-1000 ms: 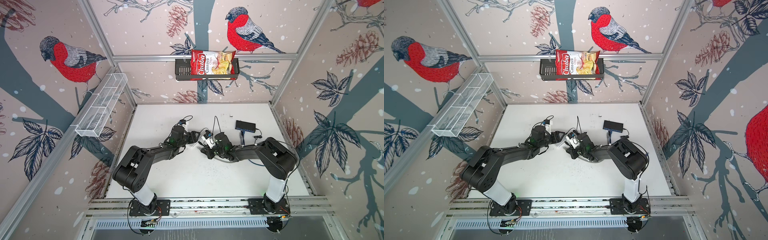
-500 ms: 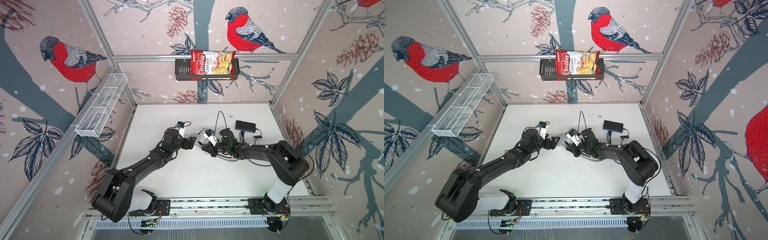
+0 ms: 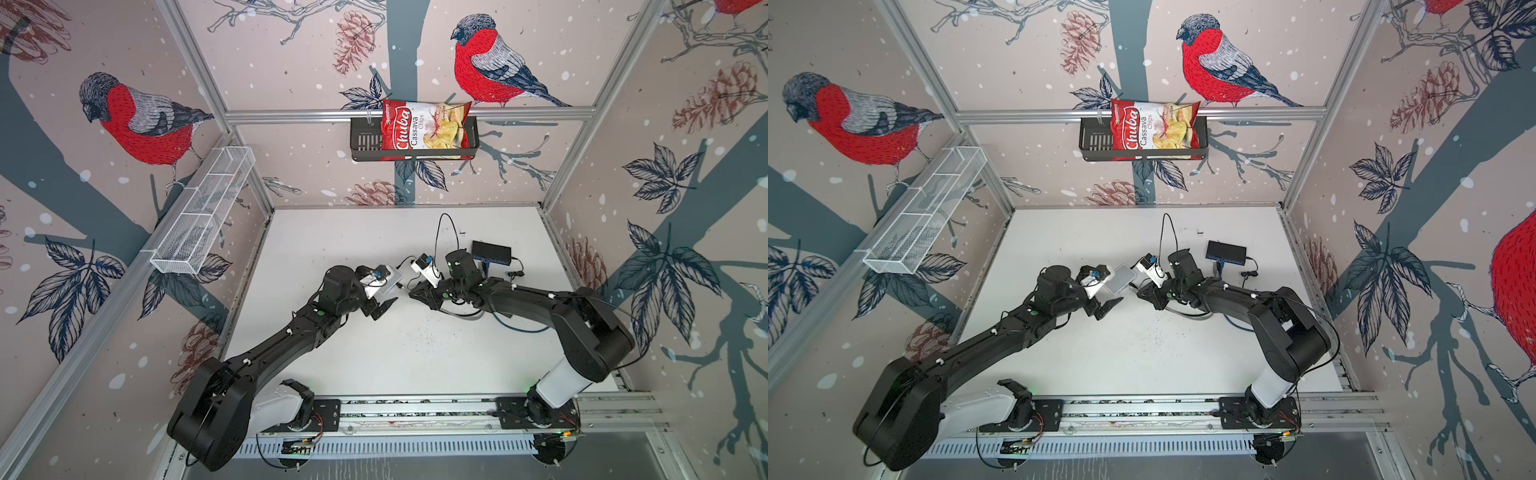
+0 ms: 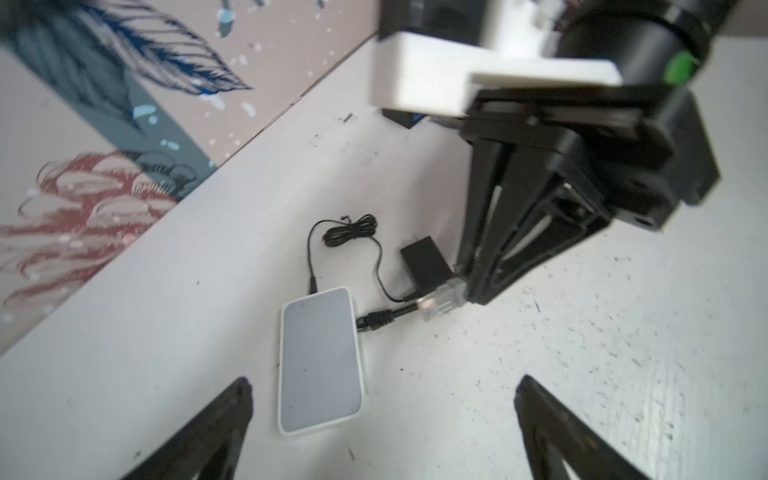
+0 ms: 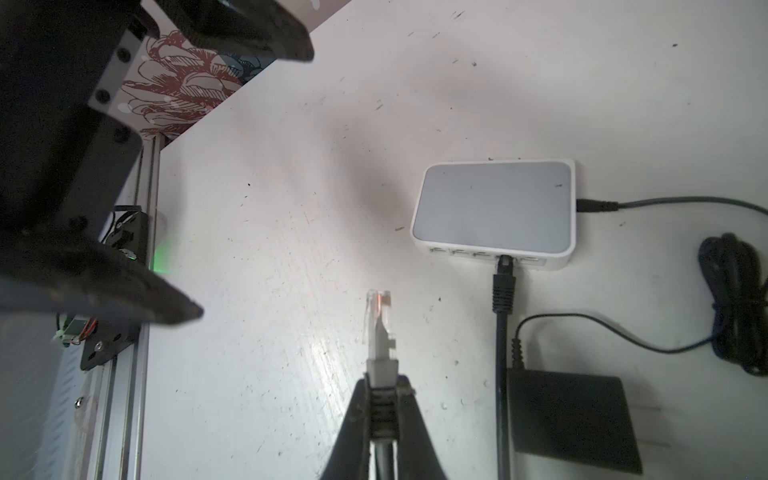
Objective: Insert the plug into the switch port
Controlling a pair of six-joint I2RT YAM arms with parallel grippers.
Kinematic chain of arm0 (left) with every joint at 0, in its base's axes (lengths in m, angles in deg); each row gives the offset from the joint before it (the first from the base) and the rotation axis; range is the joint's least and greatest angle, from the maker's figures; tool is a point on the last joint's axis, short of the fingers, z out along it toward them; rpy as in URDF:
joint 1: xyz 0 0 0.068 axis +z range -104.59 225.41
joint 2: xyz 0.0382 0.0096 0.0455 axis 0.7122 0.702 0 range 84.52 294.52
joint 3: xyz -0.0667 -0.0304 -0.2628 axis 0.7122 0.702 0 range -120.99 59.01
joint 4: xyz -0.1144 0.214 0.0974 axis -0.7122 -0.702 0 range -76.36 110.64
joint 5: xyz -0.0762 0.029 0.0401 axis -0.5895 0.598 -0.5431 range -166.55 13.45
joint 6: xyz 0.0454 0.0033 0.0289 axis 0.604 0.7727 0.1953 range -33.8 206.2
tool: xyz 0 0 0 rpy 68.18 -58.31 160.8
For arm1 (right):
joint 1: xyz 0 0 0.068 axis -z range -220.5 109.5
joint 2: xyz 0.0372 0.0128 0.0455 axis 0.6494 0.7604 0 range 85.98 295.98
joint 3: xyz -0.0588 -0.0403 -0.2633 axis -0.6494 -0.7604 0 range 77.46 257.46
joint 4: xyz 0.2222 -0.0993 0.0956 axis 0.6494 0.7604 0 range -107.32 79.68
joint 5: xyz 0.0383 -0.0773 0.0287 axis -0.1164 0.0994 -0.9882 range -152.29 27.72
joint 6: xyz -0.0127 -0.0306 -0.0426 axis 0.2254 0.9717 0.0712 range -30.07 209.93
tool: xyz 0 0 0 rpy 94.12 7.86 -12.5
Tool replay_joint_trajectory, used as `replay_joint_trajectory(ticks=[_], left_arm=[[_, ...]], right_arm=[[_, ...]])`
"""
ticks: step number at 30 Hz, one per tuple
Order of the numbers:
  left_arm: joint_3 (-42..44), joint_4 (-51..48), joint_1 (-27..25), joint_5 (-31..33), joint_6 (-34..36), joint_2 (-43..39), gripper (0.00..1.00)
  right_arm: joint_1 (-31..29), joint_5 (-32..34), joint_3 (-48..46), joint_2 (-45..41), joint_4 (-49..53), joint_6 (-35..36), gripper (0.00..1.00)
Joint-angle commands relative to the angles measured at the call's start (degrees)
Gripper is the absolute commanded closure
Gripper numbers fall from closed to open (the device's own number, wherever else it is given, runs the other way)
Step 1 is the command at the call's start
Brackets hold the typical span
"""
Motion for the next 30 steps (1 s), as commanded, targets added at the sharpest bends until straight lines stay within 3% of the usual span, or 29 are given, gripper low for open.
replay_joint_trajectory(ticks=[1,9,21,30], left_arm=[[2.0,1.6,-2.7,4.7,13.2,-0.3,0.04],[3.2,5.5,-4.5,5.4,19.9,0.8,0.14],[1.9,7.3,-6.6,5.4,26.7,5.0,0.49],[1.4,10.4,-6.6,7.4,28.9,6.6,0.54]], right_arm=[[0.1,-1.5,0.4,-0.8,2.3,1.2,0.88],[0.1,-2.6,0.6,-0.8,2.8,1.1,0.88],[-0.7,-3.8,1.0,-1.1,3.6,1.3,0.88],[-1.4,-3.5,0.8,-1.5,4.2,1.7,0.88]])
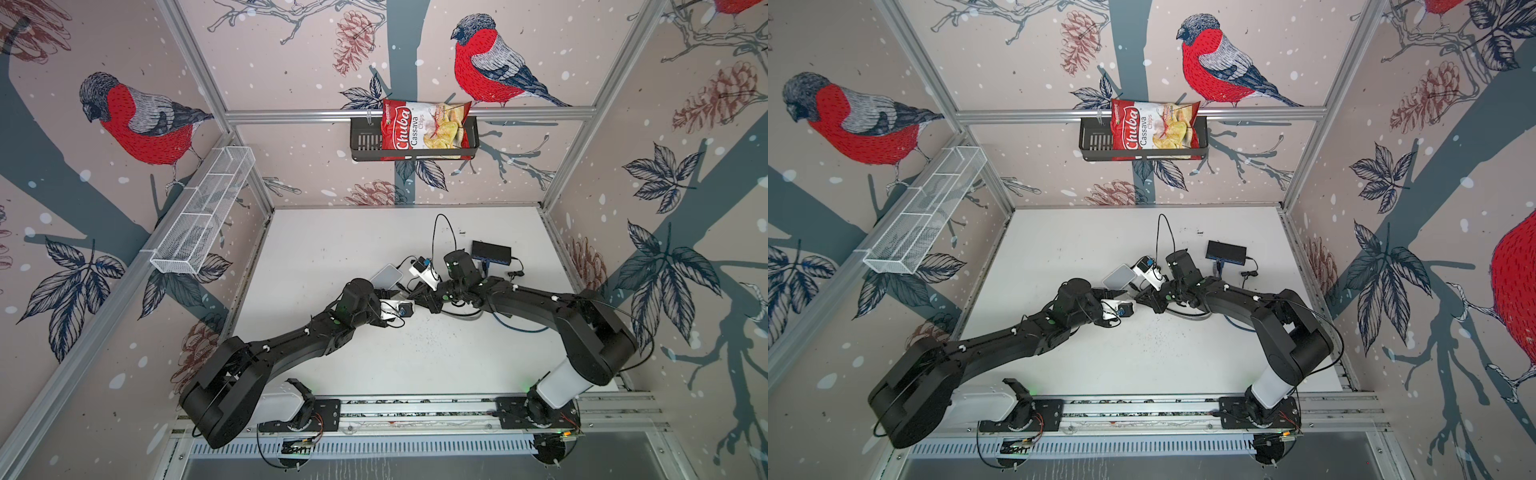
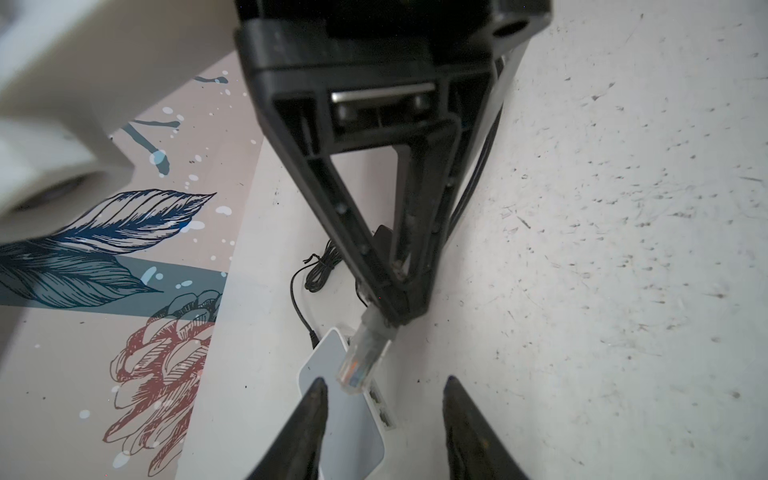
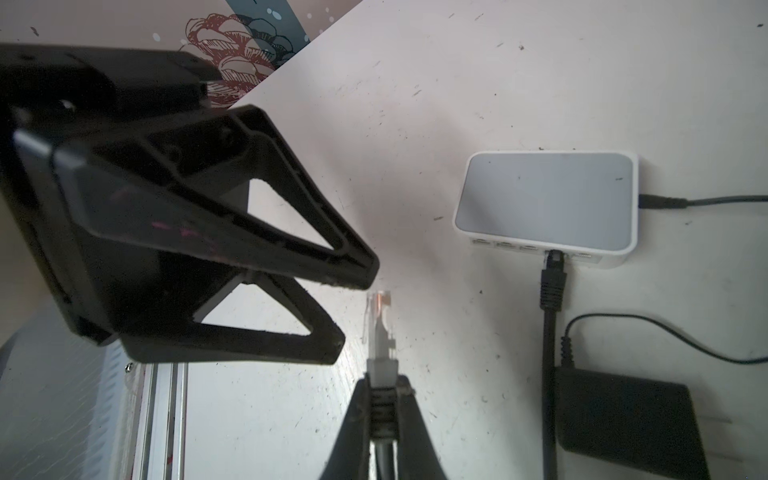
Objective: Insert the plug into the switch port
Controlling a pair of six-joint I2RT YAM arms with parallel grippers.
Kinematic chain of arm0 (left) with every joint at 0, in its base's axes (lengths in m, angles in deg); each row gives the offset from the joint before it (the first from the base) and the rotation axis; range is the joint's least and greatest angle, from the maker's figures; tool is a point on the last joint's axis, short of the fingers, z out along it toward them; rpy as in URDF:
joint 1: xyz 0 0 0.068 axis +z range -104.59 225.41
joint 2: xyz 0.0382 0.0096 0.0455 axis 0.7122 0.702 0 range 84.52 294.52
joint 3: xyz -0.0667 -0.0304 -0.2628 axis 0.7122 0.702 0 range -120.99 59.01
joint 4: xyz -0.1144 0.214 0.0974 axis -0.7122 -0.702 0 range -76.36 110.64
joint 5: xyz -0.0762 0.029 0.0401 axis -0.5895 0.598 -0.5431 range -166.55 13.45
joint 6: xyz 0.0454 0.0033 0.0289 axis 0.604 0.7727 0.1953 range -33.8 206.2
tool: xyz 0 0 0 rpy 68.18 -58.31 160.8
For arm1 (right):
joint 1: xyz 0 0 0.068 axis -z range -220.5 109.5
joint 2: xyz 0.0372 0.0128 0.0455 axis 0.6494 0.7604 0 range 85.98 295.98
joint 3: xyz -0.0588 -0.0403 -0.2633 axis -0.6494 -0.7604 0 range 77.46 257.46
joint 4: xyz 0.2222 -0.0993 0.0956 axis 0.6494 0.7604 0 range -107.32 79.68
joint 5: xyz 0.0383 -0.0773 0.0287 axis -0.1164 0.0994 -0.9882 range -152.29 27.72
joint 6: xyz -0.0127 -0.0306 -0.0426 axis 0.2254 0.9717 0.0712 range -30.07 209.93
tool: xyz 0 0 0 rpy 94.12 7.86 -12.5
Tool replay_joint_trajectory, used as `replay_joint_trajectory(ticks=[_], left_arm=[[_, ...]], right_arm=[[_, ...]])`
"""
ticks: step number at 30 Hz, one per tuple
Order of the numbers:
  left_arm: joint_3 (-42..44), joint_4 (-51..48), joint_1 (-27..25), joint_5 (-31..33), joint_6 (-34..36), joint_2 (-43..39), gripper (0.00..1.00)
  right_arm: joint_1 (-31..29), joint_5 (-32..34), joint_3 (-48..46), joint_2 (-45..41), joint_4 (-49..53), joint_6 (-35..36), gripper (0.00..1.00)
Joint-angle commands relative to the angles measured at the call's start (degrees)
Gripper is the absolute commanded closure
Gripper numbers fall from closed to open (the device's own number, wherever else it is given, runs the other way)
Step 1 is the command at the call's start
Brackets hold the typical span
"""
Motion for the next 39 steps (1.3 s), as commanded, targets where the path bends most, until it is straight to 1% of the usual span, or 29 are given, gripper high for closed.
replay_joint_trajectory(ticks=[1,8,20,26,31,34,37,39], left_arm=[[-0.3,3.2,-0.2,0.9,2.0,0.2,0.54],[-0.1,3.3,-0.2,1.0,3.2,0.6,0.55],[-0.5,4.7,-0.5,-0.5,4.5,2.3,0.74],[-0.4,4.2,-0.9,-0.2,5.4,2.4,0.81],[-0.6,3.0,-0.9,-0.2,6.0,2.3,0.84],[-0.8,2.0,-0.9,0.2,6.2,2.2,0.84],[-1.2,0.7,-1.0,0.5,6.4,2.0,0.84],[-1.4,-0.2,-1.0,0.6,6.5,1.7,0.84]], right_arm=[[-0.3,-0.7,0.2,-0.5,0.6,0.6,0.88],[-0.7,-0.9,0.2,-1.2,0.8,0.8,0.88],[-1.2,-1.2,0.5,-1.1,1.5,1.0,0.88],[-1.2,-1.2,0.9,-0.7,1.6,1.0,0.88],[-1.2,-1.1,1.5,-0.2,1.9,1.2,0.87],[-1.3,-0.3,1.4,-0.1,1.7,1.3,0.84],[-1.6,2.5,0.1,-1.3,0.4,1.9,0.76],[-2.1,5.0,-1.2,-2.5,-0.7,3.4,0.72]])
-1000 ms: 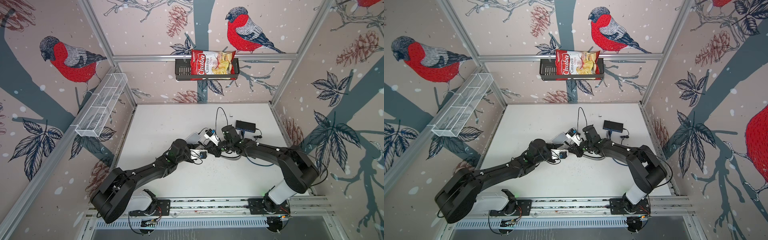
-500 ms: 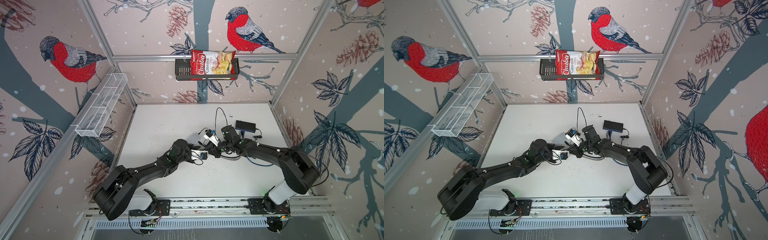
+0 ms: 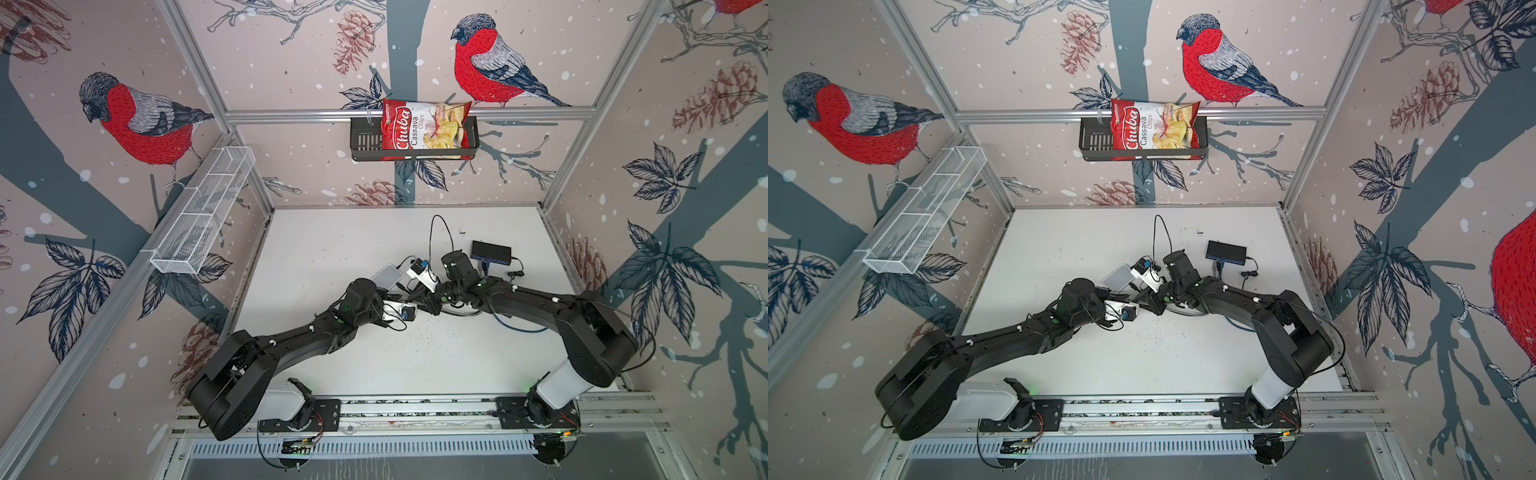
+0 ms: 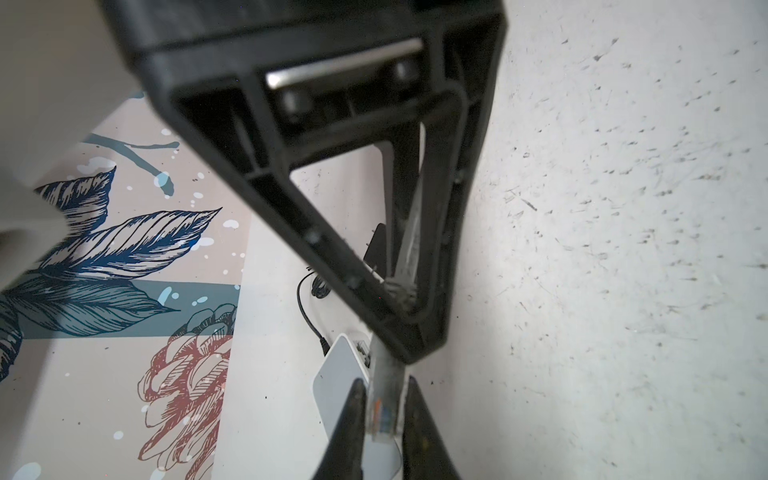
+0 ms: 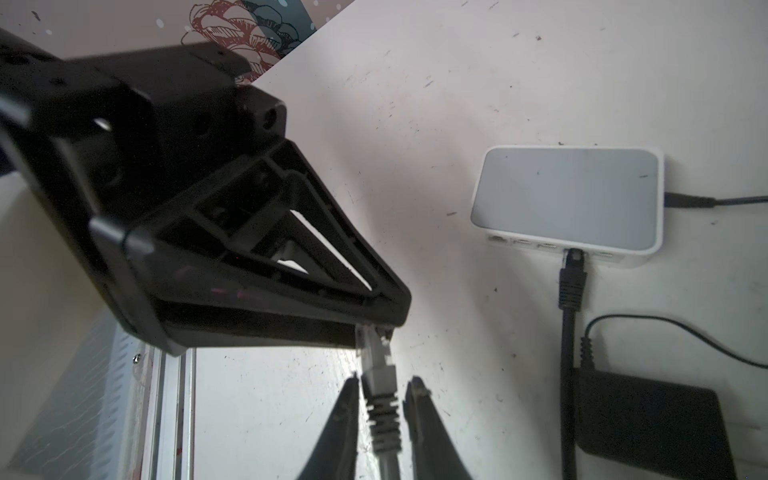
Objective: Insert the plug into the switch port
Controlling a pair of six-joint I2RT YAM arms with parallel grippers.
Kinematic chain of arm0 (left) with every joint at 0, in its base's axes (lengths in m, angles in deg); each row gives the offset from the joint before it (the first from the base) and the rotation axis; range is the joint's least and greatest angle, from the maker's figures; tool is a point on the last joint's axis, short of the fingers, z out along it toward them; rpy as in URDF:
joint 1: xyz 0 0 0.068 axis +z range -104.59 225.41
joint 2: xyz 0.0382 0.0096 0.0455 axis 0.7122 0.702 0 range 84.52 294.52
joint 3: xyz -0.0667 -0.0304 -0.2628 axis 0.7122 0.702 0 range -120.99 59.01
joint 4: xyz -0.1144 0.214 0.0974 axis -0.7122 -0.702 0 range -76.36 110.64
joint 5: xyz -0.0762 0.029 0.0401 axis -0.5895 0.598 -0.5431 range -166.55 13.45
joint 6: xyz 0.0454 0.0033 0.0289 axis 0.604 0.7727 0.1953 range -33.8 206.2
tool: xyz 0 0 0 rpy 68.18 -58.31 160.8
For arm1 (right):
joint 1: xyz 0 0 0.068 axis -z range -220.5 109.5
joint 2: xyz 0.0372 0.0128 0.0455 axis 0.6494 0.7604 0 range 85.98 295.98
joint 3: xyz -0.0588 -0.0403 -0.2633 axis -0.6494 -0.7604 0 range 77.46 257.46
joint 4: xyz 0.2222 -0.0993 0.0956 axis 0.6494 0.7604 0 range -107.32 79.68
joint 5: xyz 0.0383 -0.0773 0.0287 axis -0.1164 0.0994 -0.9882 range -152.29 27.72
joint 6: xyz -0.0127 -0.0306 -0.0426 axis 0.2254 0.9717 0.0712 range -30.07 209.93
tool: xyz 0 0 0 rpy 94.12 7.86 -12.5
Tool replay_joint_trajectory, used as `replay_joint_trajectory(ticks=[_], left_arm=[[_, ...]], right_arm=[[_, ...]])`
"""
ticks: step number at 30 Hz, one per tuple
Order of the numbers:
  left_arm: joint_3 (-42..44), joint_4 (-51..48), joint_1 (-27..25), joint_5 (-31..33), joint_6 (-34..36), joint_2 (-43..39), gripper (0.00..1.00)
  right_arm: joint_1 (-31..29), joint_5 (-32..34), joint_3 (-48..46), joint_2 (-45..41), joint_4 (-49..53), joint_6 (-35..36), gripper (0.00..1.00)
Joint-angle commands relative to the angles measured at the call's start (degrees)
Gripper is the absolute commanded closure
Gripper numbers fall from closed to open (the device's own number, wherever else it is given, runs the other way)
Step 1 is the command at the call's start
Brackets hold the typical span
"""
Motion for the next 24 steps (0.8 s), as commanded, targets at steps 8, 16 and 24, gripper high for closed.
replay_joint_trajectory(ticks=[8,16,24], left_arm=[[-1.7,-5.1,-0.2,-1.9,-0.5,-1.8,0.83],[-2.6,-8.5,-0.2,-5.6,-1.8,-2.6,0.83],[-2.9,-9.8,-0.2,-8.0,-2.8,-3.6,0.83]], right_arm=[[-4.0,18.3,-13.9,-9.8,-19.4,10.2,0.62],[-6.6,24.8,-22.0,-14.7,-35.6,19.0,0.59],[-7.9,20.0,-22.5,-13.3,-37.0,26.7,0.59]])
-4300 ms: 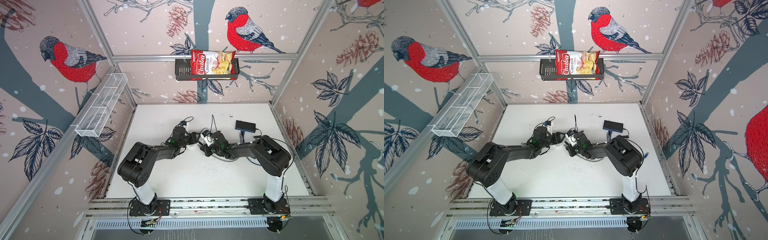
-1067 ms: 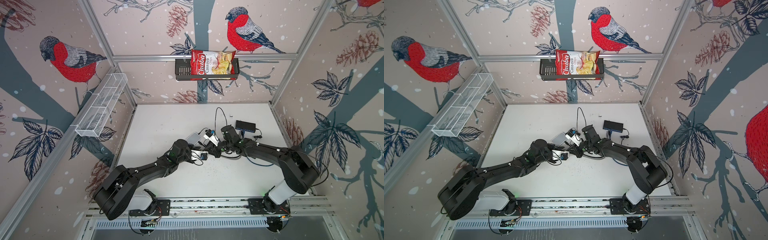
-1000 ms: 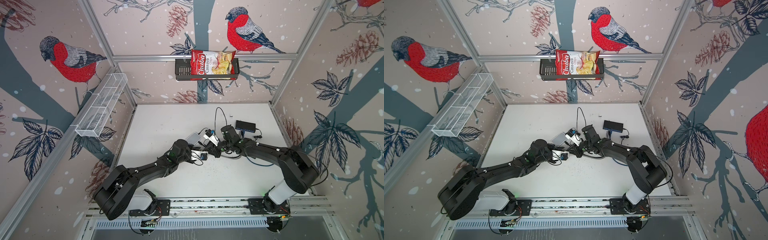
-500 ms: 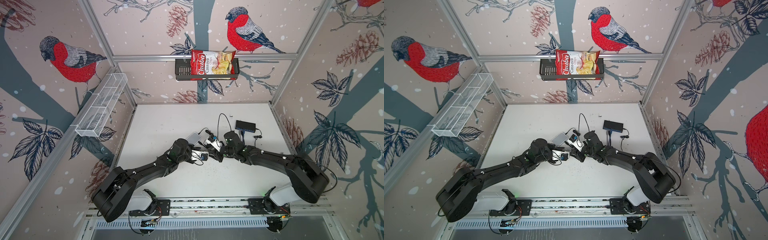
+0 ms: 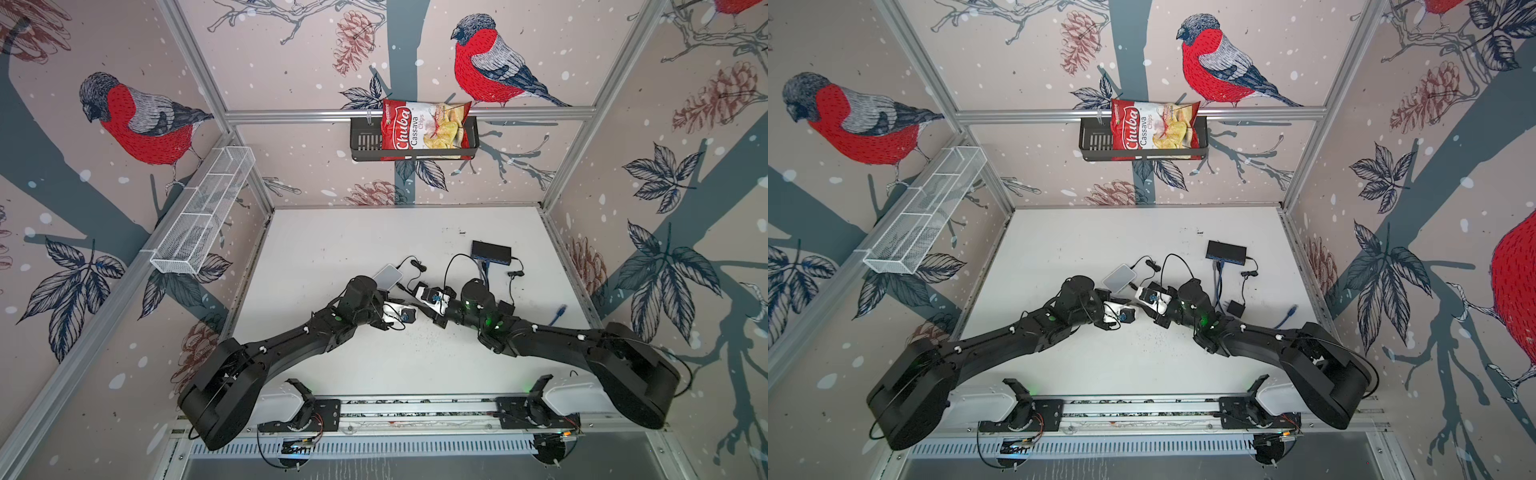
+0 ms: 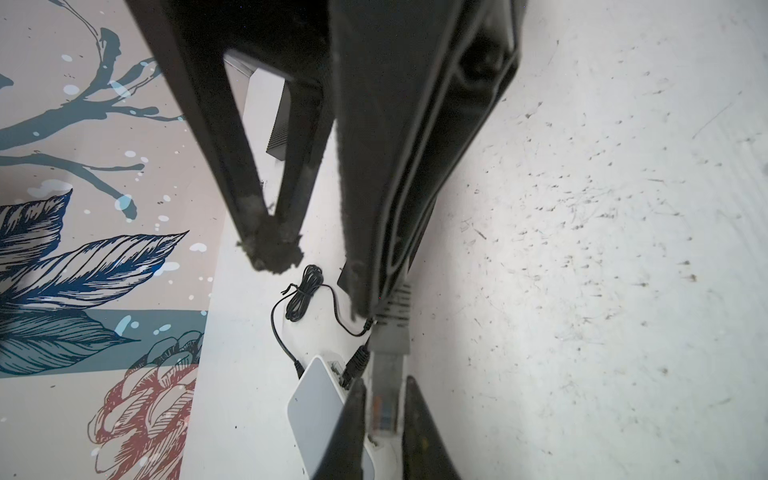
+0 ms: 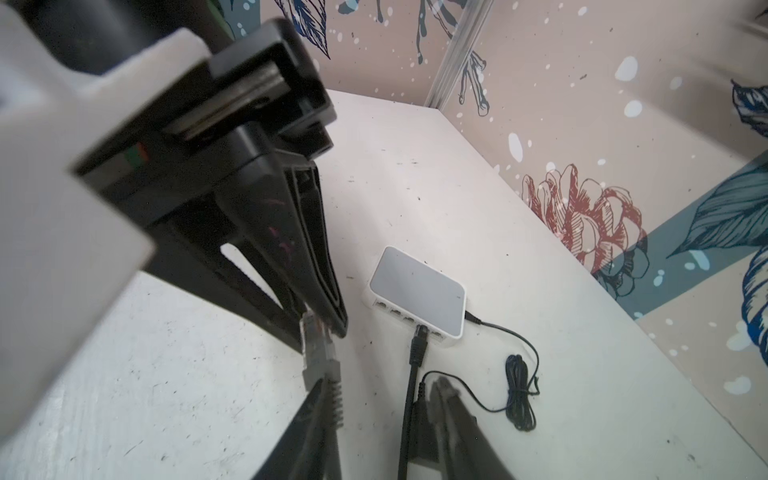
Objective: Insert the plug into the switch port
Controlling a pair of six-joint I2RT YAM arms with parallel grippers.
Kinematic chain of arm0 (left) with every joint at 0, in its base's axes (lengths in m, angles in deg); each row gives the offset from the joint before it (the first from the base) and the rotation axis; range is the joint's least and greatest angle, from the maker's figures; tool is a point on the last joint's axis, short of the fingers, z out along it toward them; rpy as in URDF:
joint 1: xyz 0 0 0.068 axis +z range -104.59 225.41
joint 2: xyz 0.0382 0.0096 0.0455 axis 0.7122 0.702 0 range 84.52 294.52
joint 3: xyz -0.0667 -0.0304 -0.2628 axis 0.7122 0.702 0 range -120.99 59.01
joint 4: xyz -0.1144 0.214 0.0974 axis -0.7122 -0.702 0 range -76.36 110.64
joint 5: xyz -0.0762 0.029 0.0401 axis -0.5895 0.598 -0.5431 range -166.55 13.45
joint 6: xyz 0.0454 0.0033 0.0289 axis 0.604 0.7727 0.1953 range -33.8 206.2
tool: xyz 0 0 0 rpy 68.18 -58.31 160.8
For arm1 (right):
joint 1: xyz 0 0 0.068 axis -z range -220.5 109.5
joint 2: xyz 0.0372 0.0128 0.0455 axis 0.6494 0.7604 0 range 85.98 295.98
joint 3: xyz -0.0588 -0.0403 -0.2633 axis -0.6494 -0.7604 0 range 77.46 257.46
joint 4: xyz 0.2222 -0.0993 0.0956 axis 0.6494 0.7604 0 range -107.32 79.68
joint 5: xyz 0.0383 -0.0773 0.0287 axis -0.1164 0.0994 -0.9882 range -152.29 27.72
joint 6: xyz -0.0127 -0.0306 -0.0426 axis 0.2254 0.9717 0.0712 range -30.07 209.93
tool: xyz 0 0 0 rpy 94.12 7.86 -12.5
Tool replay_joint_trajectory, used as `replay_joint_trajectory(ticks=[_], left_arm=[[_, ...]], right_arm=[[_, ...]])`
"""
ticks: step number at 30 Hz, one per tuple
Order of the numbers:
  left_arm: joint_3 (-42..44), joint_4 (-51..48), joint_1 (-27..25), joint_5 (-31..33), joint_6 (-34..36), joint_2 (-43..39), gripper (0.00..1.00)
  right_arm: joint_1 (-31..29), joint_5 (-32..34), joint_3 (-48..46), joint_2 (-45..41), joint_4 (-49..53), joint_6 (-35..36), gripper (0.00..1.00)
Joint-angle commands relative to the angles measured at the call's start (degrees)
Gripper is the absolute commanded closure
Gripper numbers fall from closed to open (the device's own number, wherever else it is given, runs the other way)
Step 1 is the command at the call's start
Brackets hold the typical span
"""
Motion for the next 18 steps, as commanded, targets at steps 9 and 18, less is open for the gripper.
replay_joint_trajectory(ticks=[9,18], left_arm=[[-0.3,-1.2,-0.1,-0.9,-0.8,-0.9,0.84],[-0.4,-1.4,-0.1,-1.6,-1.1,-1.0,0.84]], right_arm=[[-1.4,-3.7,-2.2,-0.9,-0.5,5.4,0.59],[-2.3,-2.9,-1.4,1.5,-1.2,7.0,0.61]])
